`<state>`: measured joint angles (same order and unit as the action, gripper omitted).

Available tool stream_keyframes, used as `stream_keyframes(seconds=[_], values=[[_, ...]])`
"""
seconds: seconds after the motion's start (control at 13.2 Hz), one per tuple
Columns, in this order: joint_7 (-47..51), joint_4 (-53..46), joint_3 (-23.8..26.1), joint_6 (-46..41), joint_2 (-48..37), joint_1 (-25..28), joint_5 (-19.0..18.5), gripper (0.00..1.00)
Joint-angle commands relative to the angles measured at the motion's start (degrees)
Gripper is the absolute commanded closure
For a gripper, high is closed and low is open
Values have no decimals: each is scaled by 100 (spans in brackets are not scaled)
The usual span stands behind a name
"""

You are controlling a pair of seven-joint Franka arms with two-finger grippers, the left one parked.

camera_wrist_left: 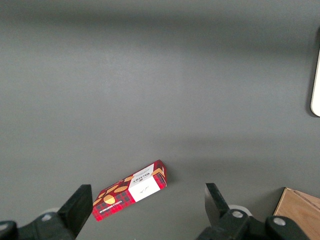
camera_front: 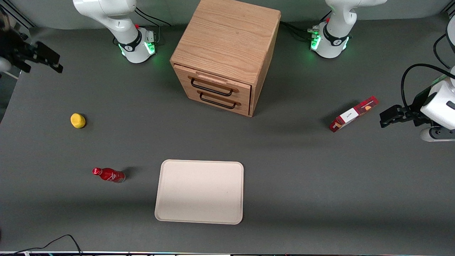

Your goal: Close top drawer

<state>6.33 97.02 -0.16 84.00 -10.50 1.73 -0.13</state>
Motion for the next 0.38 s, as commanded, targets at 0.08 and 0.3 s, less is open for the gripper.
stream_keyframes(seconds=[0.08,0.3], values=[[377,617,-106,494,-199,73,119,0],[473,302,-133,425,117,56,84,0]])
